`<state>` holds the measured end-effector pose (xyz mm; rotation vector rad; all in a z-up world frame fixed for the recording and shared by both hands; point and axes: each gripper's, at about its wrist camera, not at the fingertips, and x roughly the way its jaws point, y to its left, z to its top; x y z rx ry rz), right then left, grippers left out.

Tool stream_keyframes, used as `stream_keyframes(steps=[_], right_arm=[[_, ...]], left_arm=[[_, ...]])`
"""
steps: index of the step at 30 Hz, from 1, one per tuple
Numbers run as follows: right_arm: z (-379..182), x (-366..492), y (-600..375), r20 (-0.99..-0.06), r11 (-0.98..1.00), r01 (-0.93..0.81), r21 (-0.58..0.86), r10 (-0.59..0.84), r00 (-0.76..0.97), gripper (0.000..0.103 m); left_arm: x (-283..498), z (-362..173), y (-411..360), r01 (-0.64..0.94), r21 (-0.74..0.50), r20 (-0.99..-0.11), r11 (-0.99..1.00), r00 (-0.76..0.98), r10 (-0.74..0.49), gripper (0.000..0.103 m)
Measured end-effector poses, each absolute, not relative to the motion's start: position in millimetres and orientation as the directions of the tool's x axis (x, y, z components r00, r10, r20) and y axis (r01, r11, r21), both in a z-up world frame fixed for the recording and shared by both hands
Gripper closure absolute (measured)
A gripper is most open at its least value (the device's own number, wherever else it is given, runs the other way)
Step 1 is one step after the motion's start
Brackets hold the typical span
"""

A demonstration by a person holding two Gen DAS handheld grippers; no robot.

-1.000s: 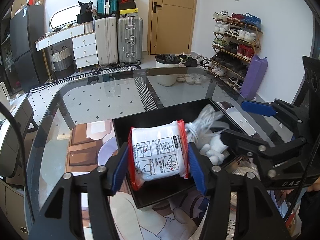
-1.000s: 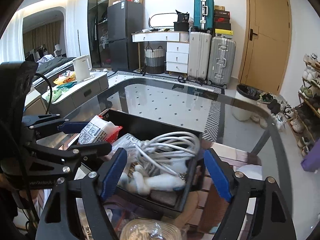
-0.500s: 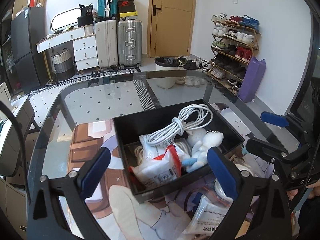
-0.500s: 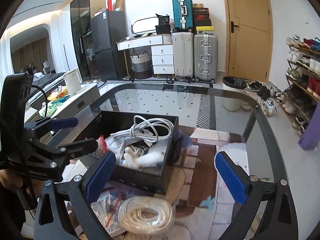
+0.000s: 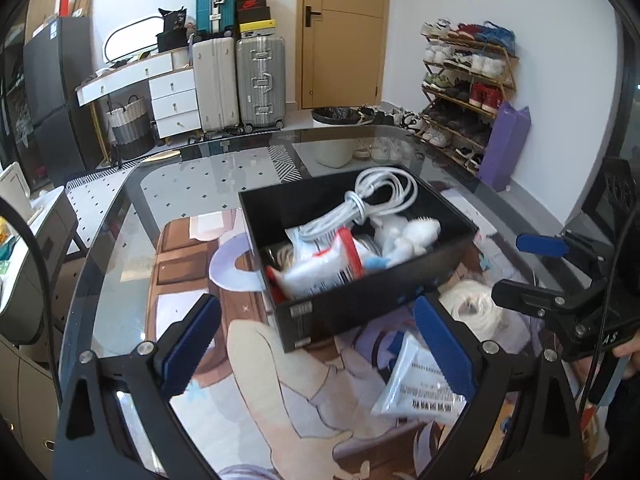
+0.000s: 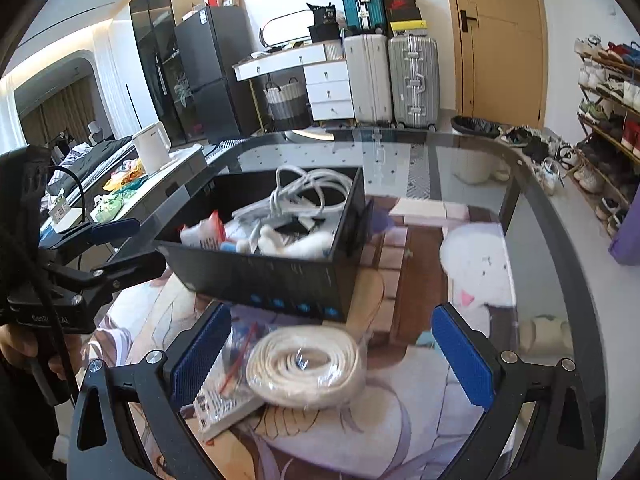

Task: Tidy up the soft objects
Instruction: 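Withdraw both tools toward the white printed packet and the bagged rope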

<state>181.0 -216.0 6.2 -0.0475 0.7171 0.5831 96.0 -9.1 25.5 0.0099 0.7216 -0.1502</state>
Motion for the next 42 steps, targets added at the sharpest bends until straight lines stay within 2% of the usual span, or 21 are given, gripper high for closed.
stream_keyframes(steps=[16,26,36,42], right_arm=[[-22,166,-192,-0.713,0.789,-0.594,0.157,0.507,0.485,0.001],[-36,159,-178,-0.763,0.766,-0.64,0.055,0.446,0.469,0.001],[-41,154,-173,-0.771,0.739,-0.674,-0.008,0.425,0.474,0.001],[-41,162,-178,-0.766,0.785,-0.62,0.019,0.41,0.496,0.001]], left_arm=[[79,5,-6,0.169,-0.084,-0.691,0.982,0.7,-0.179,0.005],[79,1,-9,0.182,-0.092,-0.698,0.979,0.69,-0.194,0.005],[79,-1,-8,0.186,-0.099,-0.704,0.978,0.682,-0.201,0.005],[79,-2,-8,0.187,-0.099,-0.707,0.977,0.678,-0.202,0.005]])
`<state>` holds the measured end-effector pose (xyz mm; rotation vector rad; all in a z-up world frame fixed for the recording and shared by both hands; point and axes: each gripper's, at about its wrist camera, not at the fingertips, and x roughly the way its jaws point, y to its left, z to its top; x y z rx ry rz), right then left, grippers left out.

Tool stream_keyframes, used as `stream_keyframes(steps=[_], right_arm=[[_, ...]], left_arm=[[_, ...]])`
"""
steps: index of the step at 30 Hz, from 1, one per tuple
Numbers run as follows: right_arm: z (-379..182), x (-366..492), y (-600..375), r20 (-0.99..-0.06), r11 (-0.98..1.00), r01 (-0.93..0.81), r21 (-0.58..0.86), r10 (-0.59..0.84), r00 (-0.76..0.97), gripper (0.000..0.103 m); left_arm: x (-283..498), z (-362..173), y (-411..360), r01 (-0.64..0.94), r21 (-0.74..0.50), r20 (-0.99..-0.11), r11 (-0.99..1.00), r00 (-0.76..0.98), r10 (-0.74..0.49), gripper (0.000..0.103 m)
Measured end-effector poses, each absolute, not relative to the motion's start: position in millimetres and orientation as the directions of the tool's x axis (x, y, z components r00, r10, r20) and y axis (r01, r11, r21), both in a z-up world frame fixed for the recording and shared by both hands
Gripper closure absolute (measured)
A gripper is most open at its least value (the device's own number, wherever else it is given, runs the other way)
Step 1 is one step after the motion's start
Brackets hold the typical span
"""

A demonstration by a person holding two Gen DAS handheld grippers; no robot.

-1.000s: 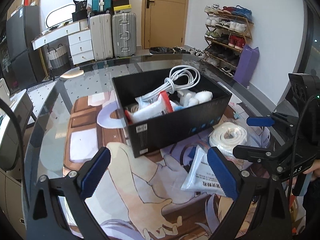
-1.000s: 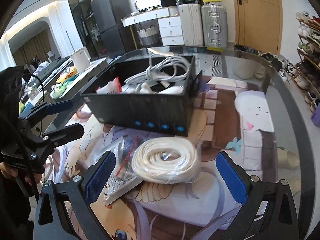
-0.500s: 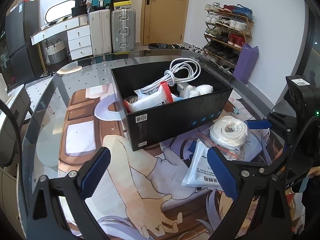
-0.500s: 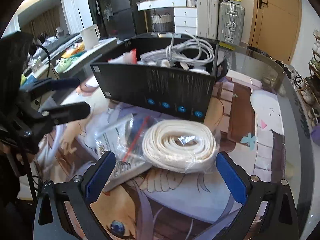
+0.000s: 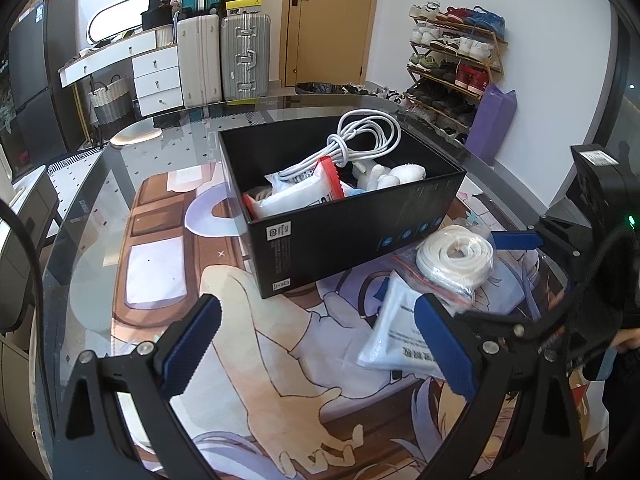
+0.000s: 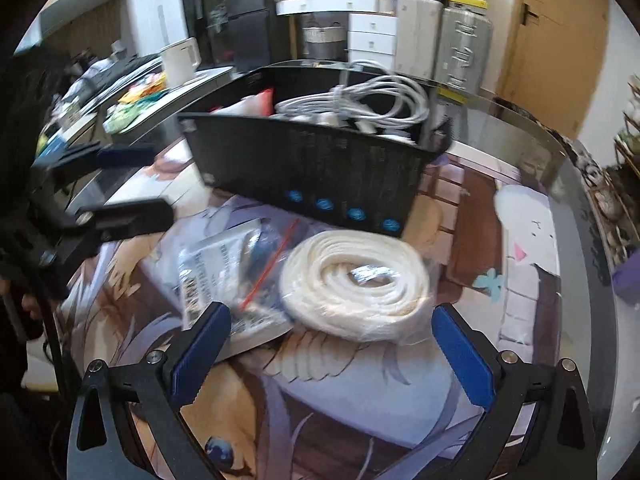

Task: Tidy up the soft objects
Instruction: 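Withdraw both tools toward the white printed packet and the bagged rope, then close the right gripper on the clear bag of white rope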

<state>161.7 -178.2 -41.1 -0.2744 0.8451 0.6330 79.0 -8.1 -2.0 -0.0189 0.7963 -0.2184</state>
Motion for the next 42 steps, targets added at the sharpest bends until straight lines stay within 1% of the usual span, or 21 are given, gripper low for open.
stream_keyframes(steps=[4,10,30,40,42], right_arm=[[-41,174,-180,-0.769,0.807,-0.589,0.053,0.409,0.491,0.001],[-43,191,-183,-0.771,0.832,-0.536,0.142,0.432,0.467,0.001],[-41,206,-181,-0.753,0.846,-0.496,0.193,0.452,0.478,0.001],[-45,201,-184,-0.75,0.843,-0.509,0.173,0.448,0.486,0.002],[-45,199,-185,-0.748,0.843,-0.51,0.172,0.448,0.489,0.004]], left_arm=[[80,-3,-8,0.188,-0.095,-0.709,0.978,0.677,-0.199,0.005],[83,-5,-6,0.18,-0.098,-0.714,0.979,0.673,-0.195,0.005],[86,-9,-6,0.177,-0.1,-0.724,0.979,0.662,-0.194,0.005],[86,-10,-7,0.18,-0.1,-0.728,0.979,0.657,-0.195,0.005],[86,-10,-7,0.18,-0.099,-0.729,0.979,0.657,-0.194,0.005]])
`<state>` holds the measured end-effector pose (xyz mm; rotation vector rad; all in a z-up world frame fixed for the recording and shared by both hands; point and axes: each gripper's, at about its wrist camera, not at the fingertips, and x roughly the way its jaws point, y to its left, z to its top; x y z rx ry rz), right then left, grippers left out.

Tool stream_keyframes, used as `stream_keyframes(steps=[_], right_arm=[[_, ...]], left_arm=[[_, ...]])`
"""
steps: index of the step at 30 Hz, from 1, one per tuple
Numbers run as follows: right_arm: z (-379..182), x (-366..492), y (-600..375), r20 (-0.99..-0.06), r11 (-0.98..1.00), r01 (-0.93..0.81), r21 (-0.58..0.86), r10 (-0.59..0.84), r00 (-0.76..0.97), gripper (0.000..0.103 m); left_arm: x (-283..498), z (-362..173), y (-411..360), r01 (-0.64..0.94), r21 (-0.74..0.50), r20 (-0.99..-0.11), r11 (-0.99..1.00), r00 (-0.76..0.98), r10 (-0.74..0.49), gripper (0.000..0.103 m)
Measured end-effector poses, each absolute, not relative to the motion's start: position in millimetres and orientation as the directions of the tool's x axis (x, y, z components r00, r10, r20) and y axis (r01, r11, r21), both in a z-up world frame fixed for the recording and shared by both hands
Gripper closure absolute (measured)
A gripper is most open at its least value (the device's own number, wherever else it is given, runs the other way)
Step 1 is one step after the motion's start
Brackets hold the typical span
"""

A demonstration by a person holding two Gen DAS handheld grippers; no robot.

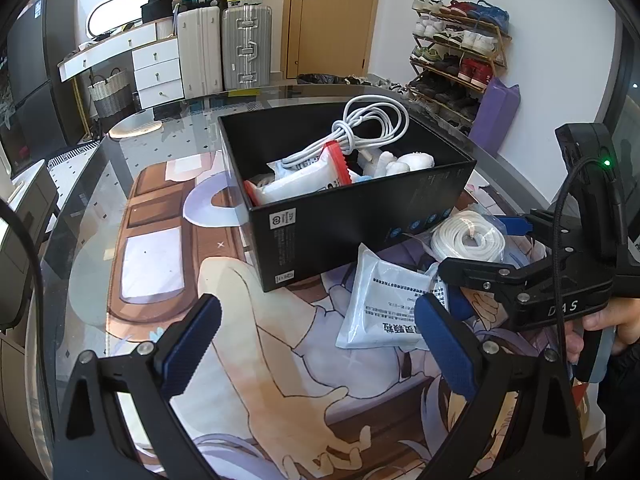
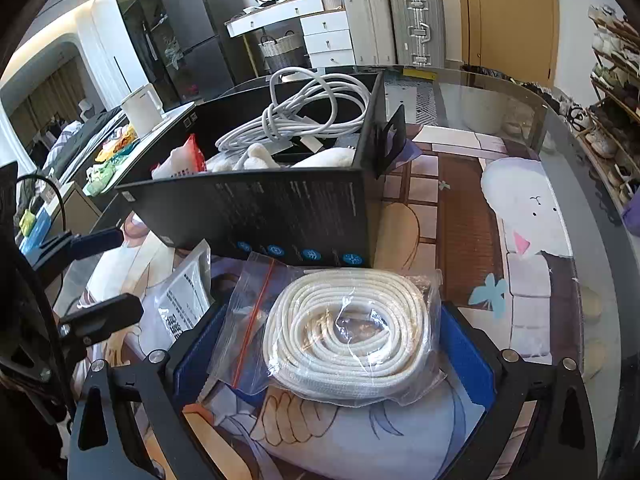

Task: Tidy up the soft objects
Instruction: 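Close the right gripper on the clear bag of white rope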

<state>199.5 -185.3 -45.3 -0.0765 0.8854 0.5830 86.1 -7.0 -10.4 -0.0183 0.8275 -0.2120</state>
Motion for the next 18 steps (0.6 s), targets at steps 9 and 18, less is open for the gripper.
stream_keyframes(steps=[9,18], right_arm=[[-47,189,-207,-0.727,0.834,-0.519,0.19,0.475,0.496,0.01],[-51,178,-194,-0.76,0.838,-0.543,0.045,0.382,0.526,0.01]], left_arm=[[88,-13,-12,0.186,-0.104,-0.737,0.977,0.645,-0.201,0.005],[91,-15,-18,0.196,-0.096,-0.747,0.976,0.633,-0.201,0.005]])
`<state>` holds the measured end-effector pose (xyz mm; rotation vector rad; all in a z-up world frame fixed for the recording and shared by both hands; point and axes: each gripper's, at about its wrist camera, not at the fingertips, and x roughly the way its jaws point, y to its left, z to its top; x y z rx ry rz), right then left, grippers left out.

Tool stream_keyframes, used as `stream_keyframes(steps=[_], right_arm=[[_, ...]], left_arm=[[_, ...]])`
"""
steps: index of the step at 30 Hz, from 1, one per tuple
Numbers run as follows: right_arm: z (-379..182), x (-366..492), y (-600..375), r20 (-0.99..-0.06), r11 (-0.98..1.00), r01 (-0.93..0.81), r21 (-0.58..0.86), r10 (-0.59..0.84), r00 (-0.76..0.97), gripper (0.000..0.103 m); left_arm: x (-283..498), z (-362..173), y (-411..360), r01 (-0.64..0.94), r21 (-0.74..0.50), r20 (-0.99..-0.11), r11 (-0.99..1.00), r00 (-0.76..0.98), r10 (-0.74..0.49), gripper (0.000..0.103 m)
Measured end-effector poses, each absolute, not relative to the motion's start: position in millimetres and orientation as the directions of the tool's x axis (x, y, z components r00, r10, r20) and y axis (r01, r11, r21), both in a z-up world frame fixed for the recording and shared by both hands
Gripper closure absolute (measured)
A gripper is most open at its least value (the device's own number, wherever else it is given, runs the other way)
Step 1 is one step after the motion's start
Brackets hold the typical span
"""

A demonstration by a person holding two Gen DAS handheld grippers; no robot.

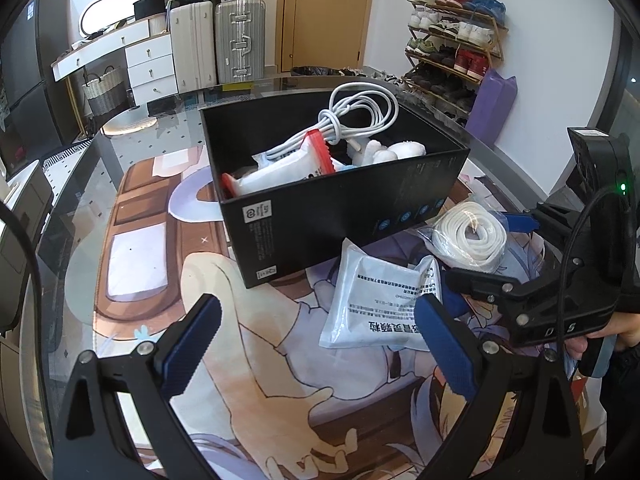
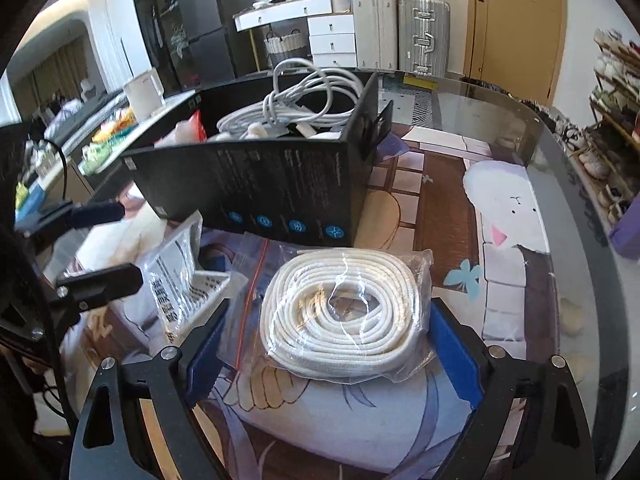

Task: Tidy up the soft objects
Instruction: 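Close the right gripper on the clear bag of white rope, then grasp the white printed packet with the left gripper while the right holds the rope bag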

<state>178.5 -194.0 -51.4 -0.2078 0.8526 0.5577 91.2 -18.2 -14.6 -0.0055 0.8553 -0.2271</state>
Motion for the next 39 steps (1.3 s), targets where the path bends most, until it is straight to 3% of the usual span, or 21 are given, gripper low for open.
stream_keyframes(steps=[4,9,21,39], right_arm=[[-52,177,-192,-0.766,0.839,-0.543,0.019,0.362,0.532,0.011],[-50,174,-203,-0.76,0.846,-0.533,0.019,0.358,0.543,0.026],[-46,164,-217,-0.737,0.849,-0.527,0.045,0.384,0.556,0.049],[-21,131,-228,-0.642,0.845,-0.531,0.054,0.437,0.63,0.051]], left_arm=[[92,-14,-20,0.199,-0.093,-0.75,0.976,0.631,-0.2,0.005],[94,-14,-21,0.2,-0.098,-0.753,0.975,0.625,-0.204,0.005],[97,-17,-27,0.219,-0.102,-0.762,0.97,0.609,-0.218,0.005],[106,-32,-65,0.292,-0.001,-0.814,0.956,0.556,-0.17,0.005]])
